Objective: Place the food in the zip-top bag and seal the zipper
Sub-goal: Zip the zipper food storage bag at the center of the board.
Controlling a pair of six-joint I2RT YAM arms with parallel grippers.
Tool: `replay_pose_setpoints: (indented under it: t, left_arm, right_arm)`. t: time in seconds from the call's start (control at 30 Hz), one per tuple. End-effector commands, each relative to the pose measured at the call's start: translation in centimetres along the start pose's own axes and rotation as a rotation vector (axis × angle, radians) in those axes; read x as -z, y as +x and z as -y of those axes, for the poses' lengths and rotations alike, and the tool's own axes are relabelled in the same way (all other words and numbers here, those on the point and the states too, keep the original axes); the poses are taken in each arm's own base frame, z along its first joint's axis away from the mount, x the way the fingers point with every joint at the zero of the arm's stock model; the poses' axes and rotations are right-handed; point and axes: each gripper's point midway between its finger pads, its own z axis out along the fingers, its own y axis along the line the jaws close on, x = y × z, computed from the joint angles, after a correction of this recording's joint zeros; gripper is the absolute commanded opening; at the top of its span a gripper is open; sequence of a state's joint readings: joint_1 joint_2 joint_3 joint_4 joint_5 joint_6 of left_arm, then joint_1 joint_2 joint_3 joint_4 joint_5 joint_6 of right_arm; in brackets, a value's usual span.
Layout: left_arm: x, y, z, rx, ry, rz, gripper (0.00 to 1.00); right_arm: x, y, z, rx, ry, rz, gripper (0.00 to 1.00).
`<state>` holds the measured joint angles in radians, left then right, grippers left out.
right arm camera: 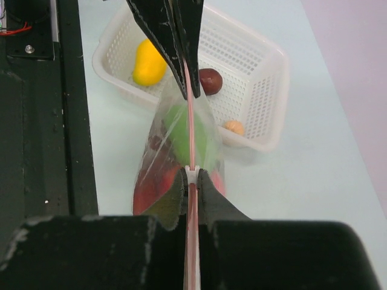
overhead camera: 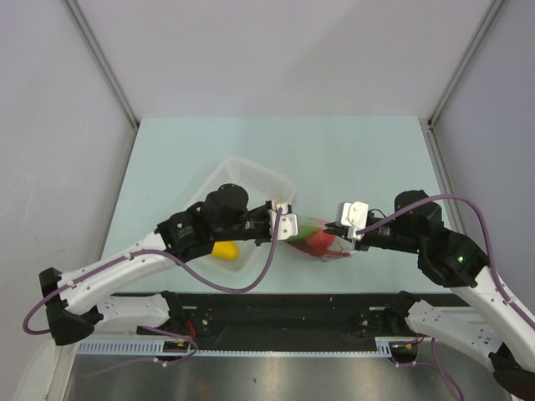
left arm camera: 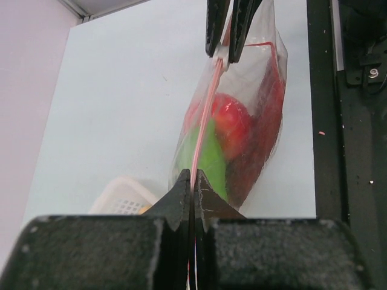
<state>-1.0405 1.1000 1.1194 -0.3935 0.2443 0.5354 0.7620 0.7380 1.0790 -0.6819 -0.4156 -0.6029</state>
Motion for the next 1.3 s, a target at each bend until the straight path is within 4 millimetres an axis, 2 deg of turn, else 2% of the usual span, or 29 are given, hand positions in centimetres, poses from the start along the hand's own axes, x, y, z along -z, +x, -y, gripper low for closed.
replay_pose_setpoints:
  t: [0.0, 0.1, 0.2, 0.23, 0.27, 0.33, 0.4, 0.67, 0.93, 1.07, 1.17, 1.27]
  left_arm:
    - [1.2, -0.5, -1.2, -0.039, -0.068, 0.022, 0.0]
    - [1.3, -0.7, -1.0, -0.052, -0.054, 0.034, 0.0]
    - [1.3, -1.3, -0.6, -0.052, -0.035, 0.061, 0.06]
    - [1.3, -1.7, -0.4, -0.052, -0.02, 0.077, 0.19]
    - [1.2, -1.9, -0.3, -0.048, -0.009, 0.083, 0.25]
    - [1.2, -2.9, -0.2, -0.03, 0.008, 0.108, 0.36]
    - [1.0, -3.3, -0.1, -0.015, 0.014, 0.117, 0.41]
    - [0.7, -4.6, 0.1, 0.006, 0.033, 0.145, 0.41]
    - [-1.1, -4.5, 0.8, 0.017, 0.062, 0.112, 0.36]
    - [-1.7, -4.5, 1.4, 0.019, 0.082, 0.108, 0.21]
    - [-1.8, -4.0, 1.6, 0.015, 0.088, 0.093, 0.03]
    - [-1.5, -3.5, 2.1, -0.01, 0.104, 0.095, 0.0]
  right_arm:
    - [1.0, 1.3, 0.3, -0.007, 0.039, -0.057, 0.0]
    - [1.1, 1.0, 0.1, -0.009, 0.032, -0.045, 0.0]
    - [0.9, 0.6, 0.0, -0.006, 0.022, -0.023, 0.0]
    - [0.9, 0.4, -0.1, -0.006, 0.019, -0.017, 0.0]
    - [0.8, 0.3, 0.0, -0.008, 0.018, -0.009, 0.0]
    - [0.5, 0.0, -0.1, -0.012, 0.011, 0.005, 0.0]
    - [0.2, 0.0, 0.0, -0.014, 0.007, 0.007, 0.0]
    - [-0.1, -0.5, 0.2, -0.009, 0.005, 0.022, 0.0]
    - [-0.4, -0.9, 0.3, -0.008, 0.0, 0.033, 0.0]
    - [-0.5, -0.8, 0.1, -0.008, -0.008, 0.031, 0.0]
    - [-0.3, -0.6, 0.0, 0.002, -0.009, 0.021, 0.0]
    - [0.2, 0.5, -0.5, 0.017, -0.015, -0.014, 0.0]
